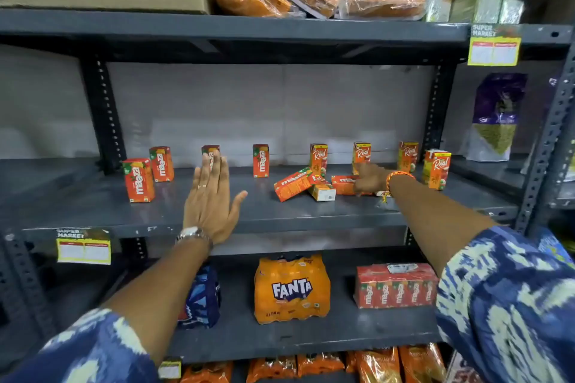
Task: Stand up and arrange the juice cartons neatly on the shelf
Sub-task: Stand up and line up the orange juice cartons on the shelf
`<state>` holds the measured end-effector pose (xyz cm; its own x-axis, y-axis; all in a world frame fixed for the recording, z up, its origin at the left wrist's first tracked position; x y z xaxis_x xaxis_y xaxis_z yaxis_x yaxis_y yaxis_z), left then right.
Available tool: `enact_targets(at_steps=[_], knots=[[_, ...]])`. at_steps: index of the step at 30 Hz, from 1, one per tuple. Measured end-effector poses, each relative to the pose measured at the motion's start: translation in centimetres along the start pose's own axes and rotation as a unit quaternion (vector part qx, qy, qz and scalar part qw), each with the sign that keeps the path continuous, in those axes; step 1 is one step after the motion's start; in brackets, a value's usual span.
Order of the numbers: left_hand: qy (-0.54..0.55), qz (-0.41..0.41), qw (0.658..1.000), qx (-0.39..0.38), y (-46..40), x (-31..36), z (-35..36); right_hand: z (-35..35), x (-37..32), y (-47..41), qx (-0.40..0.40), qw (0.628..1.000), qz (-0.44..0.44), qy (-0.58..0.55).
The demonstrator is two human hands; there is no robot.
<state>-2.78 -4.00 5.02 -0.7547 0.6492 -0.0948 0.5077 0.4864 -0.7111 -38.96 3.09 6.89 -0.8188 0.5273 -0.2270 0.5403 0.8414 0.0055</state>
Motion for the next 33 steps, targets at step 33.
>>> enact_targets(at_steps=[33], knots=[[0.034, 0.006, 0.999, -0.022, 6.5, -0.3, 4.2, -3.7, -0.3, 14.0, -0.049, 0.433, -0.18, -0.882]])
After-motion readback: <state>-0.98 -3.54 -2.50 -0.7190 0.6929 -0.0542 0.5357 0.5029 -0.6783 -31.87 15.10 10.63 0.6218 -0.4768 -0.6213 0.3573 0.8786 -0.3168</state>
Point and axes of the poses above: each hand's wrist, its own y-axis away from the middle knuckle, its own z-axis out of the palm, x = y × z, the point moved 7 cm from there along -y, towards the middle knuckle, and after that the axes turned 8 degrees about z, right-handed, at the moved point
